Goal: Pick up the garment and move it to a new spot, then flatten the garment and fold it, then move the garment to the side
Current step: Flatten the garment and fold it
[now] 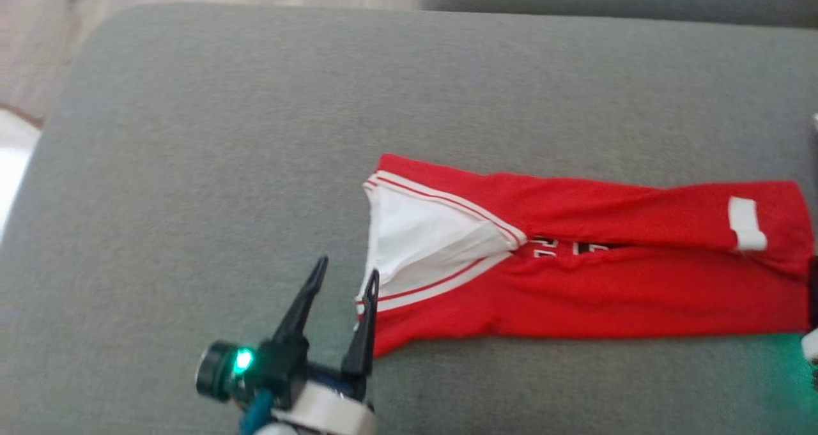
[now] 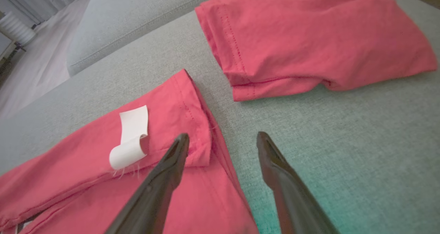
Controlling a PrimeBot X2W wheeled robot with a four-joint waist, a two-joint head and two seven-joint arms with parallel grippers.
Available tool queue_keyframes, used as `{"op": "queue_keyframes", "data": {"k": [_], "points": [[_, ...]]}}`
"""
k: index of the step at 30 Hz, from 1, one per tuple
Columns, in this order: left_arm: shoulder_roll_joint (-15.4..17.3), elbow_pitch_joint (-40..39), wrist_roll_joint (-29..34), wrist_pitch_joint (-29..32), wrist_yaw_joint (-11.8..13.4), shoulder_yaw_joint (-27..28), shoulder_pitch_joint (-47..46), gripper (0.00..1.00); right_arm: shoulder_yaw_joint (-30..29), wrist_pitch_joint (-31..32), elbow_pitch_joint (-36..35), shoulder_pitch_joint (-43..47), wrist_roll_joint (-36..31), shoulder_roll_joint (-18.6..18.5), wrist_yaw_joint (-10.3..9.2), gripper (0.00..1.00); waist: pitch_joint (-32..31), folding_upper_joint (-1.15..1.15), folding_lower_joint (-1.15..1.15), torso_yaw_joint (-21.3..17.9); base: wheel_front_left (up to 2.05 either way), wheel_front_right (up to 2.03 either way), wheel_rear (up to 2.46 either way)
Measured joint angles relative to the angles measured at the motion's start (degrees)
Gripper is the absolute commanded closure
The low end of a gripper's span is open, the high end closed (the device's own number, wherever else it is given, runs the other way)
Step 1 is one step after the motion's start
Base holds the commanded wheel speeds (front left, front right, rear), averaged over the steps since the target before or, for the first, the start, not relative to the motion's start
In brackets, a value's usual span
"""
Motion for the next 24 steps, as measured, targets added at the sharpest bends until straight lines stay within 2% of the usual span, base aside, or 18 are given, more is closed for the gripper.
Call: {"op": "queue_keyframes", "data": {"k": [5, 10, 11, 12, 13, 14, 21, 24], "points": [[-2.5, -0.8, 6.2, 0.0, -2.3, 3.7, 5.1, 0.0, -3.9, 0.5, 5.9, -2.8, -4.1, -0.1, 0.0, 0.0, -0.4, 0.0, 0.0, 3.2, 0.0, 0.0, 0.0], [-4.4, -0.9, 10.3, 0.0, -4.2, 7.0, 6.4, 0.0, -4.6, 2.7, 11.0, -4.6, -6.9, -0.4, 0.0, 0.0, -0.4, 0.0, 0.0, 4.4, 0.0, 0.0, 0.0], [-4.6, -0.9, 11.1, 0.0, -4.5, 7.8, 6.5, 0.0, -4.6, 3.3, 11.5, -5.1, -6.9, -0.5, 0.0, 0.04, -0.3, 0.0, 0.0, 4.4, 0.0, 0.0, 0.0], [-4.9, -0.9, 12.0, 0.0, -4.5, 8.4, 6.6, 0.0, -4.7, 3.4, 11.9, -5.6, -7.0, -0.5, 0.0, 0.44, -0.3, 0.0, 0.0, 4.3, 0.0, 0.0, 0.0], [-5.1, -0.9, 12.6, 0.0, -5.0, 8.9, 6.9, 0.0, -4.6, 3.7, 12.1, -6.0, -7.2, -0.5, 0.0, 0.65, -0.3, 0.0, 0.01, 4.2, 0.0, 0.0, 0.0], [-5.4, -0.9, 13.0, 0.0, -5.4, 9.7, 7.4, 0.0, -4.4, 3.7, 12.2, -6.3, -7.3, -0.5, 0.0, 0.99, -0.3, 0.0, 0.01, 4.0, 0.0, 0.0, 0.0], [-6.6, -0.6, 15.2, 0.0, -7.1, 13.1, 9.8, 0.0, -2.9, 3.6, 11.8, -6.9, -7.2, -0.5, 0.0, 1.0, -0.6, 0.0, 0.01, 2.1, 0.0, 0.0, 0.0], [-7.2, -0.5, 16.1, 0.0, -8.0, 14.7, 9.8, 0.0, -2.8, 3.7, 11.2, -6.3, -6.8, -1.7, 0.0, 1.0, -1.0, 0.0, 0.01, 1.1, 0.0, 0.0, 0.0]]}}
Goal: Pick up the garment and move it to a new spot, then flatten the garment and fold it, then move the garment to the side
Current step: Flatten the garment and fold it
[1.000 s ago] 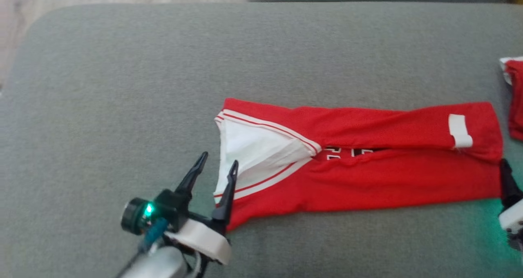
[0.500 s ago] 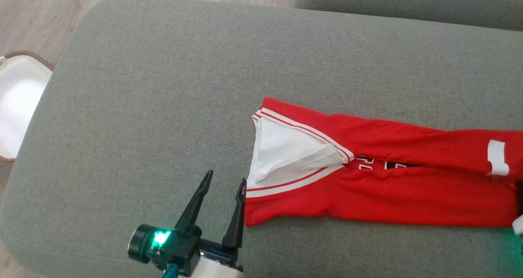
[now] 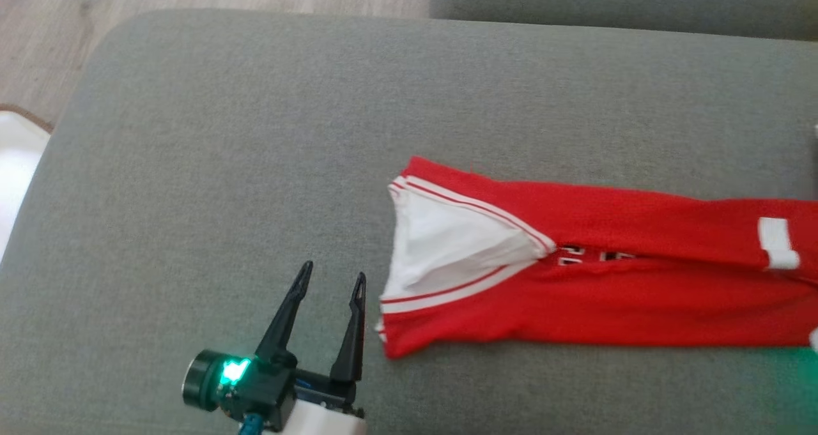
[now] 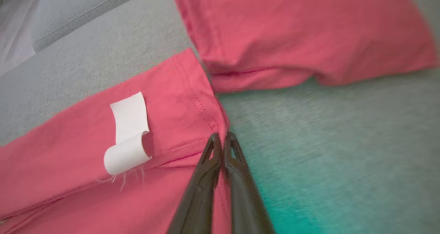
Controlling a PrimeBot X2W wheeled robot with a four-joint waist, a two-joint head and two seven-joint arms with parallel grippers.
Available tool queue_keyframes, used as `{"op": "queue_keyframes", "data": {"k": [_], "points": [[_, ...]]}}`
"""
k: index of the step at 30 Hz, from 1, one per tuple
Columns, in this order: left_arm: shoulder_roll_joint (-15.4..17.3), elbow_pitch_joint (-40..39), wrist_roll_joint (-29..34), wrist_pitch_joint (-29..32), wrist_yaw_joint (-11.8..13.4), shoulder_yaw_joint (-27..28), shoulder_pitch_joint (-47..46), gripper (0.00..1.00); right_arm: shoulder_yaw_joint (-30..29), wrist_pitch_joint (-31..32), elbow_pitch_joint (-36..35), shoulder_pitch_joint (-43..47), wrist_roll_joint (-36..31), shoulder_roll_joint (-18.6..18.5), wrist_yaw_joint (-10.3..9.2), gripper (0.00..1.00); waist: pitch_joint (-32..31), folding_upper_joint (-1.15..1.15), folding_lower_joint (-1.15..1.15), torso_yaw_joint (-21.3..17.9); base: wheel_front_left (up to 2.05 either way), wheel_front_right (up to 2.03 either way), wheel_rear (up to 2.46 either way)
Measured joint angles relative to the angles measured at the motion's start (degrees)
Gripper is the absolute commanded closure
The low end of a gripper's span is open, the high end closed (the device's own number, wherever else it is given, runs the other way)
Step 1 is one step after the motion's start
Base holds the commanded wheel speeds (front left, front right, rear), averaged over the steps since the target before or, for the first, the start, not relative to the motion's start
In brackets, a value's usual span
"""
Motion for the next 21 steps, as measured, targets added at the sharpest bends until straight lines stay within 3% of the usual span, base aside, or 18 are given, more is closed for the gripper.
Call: {"op": "queue_keyframes", "data": {"k": [4, 9, 17, 21], "points": [[-1.0, 0.2, 1.0, 0.0, -1.3, 1.6, 0.4, 0.0, -0.5, 0.8, -3.3, 1.5, 1.1, -2.7, 0.0, 1.0, -0.6, 0.0, 0.0, -1.2, 0.0, 0.0, 0.0], [-1.8, 1.1, 2.2, 0.0, -3.1, 2.8, 2.3, 0.0, 0.8, 2.9, -11.9, 1.8, 6.8, -1.6, 0.0, 1.0, -1.3, 0.0, 0.0, -1.6, 0.0, 0.0, 0.0], [-3.3, 3.2, 3.0, 0.0, -6.1, 5.1, 3.2, 0.0, 5.3, 7.8, -30.0, 6.8, 15.5, 7.9, -0.01, 1.0, -2.8, 0.0, -0.01, 0.0, 0.0, 0.0, 0.0], [-4.1, 4.3, 3.6, 0.0, -7.1, 6.0, 4.4, 0.0, 8.2, 10.2, -34.9, 7.8, 18.3, 10.3, -0.01, 1.0, -3.5, 0.0, -0.01, 1.5, 0.0, 0.0, 0.0]]}}
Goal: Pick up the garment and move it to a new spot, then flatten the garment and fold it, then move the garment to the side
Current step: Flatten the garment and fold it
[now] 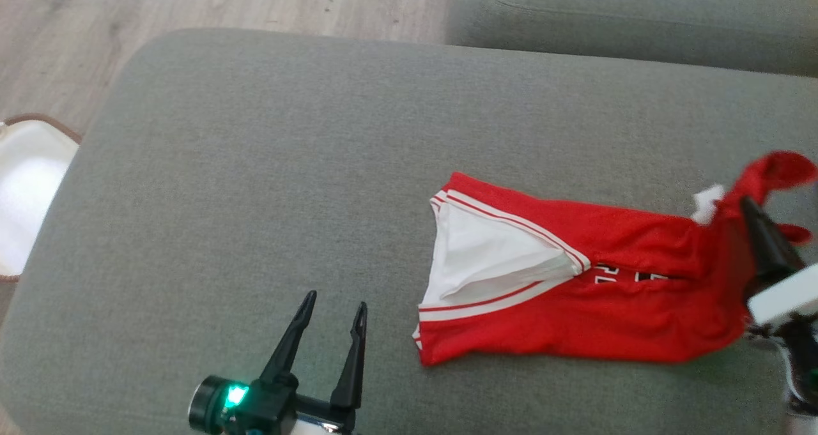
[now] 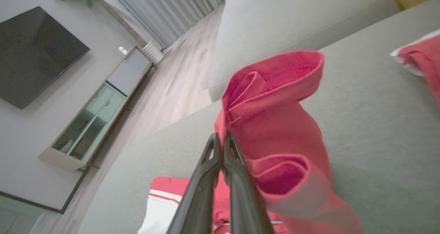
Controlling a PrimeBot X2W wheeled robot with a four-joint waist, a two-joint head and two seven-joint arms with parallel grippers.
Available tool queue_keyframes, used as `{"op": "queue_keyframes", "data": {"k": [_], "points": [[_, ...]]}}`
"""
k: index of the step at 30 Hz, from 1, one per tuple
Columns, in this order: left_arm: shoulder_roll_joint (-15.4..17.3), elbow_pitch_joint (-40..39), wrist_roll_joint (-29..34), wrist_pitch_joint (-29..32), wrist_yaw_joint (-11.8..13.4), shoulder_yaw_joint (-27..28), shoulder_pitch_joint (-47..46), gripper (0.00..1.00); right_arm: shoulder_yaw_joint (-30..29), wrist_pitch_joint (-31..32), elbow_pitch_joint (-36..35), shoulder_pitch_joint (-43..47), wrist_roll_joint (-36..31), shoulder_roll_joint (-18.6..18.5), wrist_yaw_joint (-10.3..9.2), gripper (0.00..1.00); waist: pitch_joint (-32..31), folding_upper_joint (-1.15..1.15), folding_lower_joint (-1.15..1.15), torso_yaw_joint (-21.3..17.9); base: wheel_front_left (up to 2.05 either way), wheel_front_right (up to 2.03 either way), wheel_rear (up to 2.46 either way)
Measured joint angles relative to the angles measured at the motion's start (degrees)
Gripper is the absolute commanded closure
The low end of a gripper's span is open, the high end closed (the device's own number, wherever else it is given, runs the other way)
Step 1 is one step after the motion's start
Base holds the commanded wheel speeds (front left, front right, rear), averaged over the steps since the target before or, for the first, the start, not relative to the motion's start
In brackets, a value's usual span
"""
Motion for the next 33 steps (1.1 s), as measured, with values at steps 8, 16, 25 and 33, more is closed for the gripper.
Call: {"op": "queue_keyframes", "data": {"k": [8, 16, 25, 33], "points": [[-0.9, 1.4, 1.8, 0.0, -2.3, 0.4, 0.1, 0.0, 12.4, -2.1, 2.1, 2.3, 10.9, 0.0, 0.0, 1.0, -1.4, 0.0, 0.0, 3.2, 0.0, 0.0, 0.0], [-2.1, 2.8, 3.3, 0.0, -4.0, 0.7, 0.3, 0.0, 26.1, -8.1, 8.0, 2.0, 16.9, -0.1, 0.0, 1.0, -2.0, 0.0, 0.0, 7.1, 0.0, 0.0, 0.0], [-2.7, 3.9, 4.1, 0.0, -5.0, 1.0, 0.3, 0.0, 32.8, -13.2, 14.9, -3.5, 19.3, -0.1, 0.0, 0.97, -1.7, 0.0, 0.0, 9.5, 0.0, 0.0, 0.0], [-3.4, 4.4, 4.6, 0.0, -5.5, 2.2, 0.3, 0.0, 35.3, -15.4, 20.1, -5.4, 20.3, -0.2, 0.0, 0.0, -2.1, 0.0, 0.0, 9.9, 0.0, 0.0, 0.0]]}}
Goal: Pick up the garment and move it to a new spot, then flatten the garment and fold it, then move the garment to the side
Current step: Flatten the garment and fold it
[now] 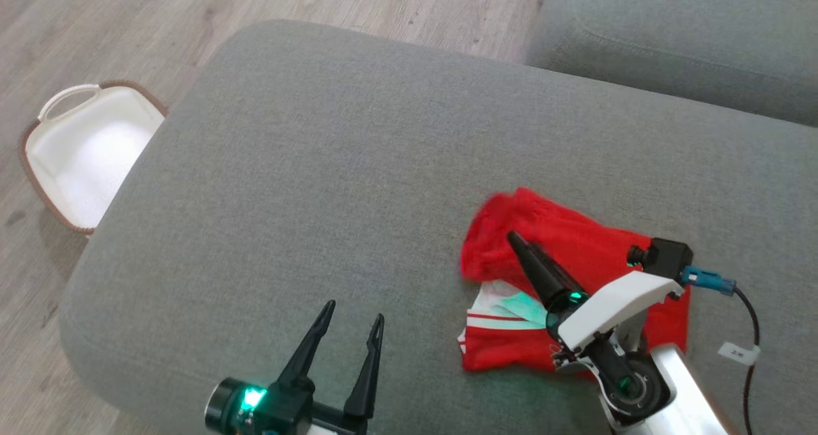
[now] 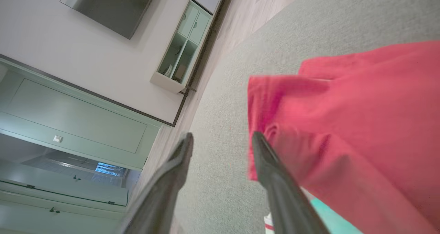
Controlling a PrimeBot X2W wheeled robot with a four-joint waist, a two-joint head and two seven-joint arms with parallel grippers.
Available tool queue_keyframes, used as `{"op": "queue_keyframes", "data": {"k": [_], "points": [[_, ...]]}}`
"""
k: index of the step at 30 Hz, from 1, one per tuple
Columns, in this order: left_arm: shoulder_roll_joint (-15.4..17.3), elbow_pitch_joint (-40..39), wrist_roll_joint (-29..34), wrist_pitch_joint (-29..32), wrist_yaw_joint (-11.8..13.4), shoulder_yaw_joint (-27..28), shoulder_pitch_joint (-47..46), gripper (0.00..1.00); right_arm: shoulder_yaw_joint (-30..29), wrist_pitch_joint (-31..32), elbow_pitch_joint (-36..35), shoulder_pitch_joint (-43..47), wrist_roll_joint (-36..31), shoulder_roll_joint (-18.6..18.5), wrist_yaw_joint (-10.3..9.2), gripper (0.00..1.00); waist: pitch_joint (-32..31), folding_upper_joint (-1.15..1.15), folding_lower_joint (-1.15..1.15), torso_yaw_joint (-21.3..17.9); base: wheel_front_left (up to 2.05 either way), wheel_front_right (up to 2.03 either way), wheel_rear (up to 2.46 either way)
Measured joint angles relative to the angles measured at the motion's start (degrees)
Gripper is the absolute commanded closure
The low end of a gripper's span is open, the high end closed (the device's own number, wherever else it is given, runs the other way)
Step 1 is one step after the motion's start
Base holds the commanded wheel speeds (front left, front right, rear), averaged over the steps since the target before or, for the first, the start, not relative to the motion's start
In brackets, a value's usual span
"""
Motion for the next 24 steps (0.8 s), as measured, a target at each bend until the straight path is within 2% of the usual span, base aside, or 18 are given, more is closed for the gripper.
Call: {"op": "queue_keyframes", "data": {"k": [4, 13, 18, 19, 20, 21, 24], "points": [[-0.5, -0.1, 0.0, 0.0, 0.0, 0.8, 1.1, 0.0, -1.4, -0.5, -1.6, 0.1, -1.2, 0.0, 0.0, 0.0, -0.8, 0.0, 0.0, -1.1, 0.0, 0.0, 0.0], [-0.5, -0.4, -0.1, 0.0, 0.0, 4.0, 3.4, 0.0, -14.9, 0.6, -7.4, 4.9, -10.7, 0.0, 0.0, 0.0, -3.6, 0.0, 0.0, -5.6, 0.0, 0.0, 0.0], [-0.7, -0.6, -1.3, 0.0, 0.0, 5.2, 3.5, 0.0, -19.6, 3.3, -8.0, 7.8, -10.7, 0.1, 0.0, 0.0, -5.0, 0.0, 0.0, -7.9, 0.0, 0.0, 0.0], [-0.7, -0.6, -1.3, 0.0, -0.1, 5.3, 3.5, 0.0, -20.4, 4.1, -7.9, 8.1, -10.0, 0.1, 0.0, 0.24, -5.3, 0.0, -0.01, -8.1, 0.0, 0.0, 0.0], [-0.7, -0.6, -1.3, 0.0, -0.1, 5.3, 3.5, 0.0, -21.1, 4.7, -7.8, 8.4, -9.3, 0.1, 0.0, 0.56, -5.5, 0.0, -0.01, -8.3, 0.0, 0.0, 0.0], [-0.7, -0.6, -1.3, 0.0, -0.1, 5.4, 3.5, 0.0, -21.6, 5.3, -7.6, 8.6, -9.2, 0.1, 0.0, 1.0, -5.6, 0.0, -0.01, -8.3, 0.0, 0.0, 0.0], [-0.9, -0.8, -1.7, 0.0, -0.5, 5.4, 3.5, 0.0, -22.2, 8.3, -6.1, 8.6, -6.5, 0.0, 0.0, 1.0, -5.8, 0.0, -0.01, -7.5, 0.0, 0.0, 0.0]]}}
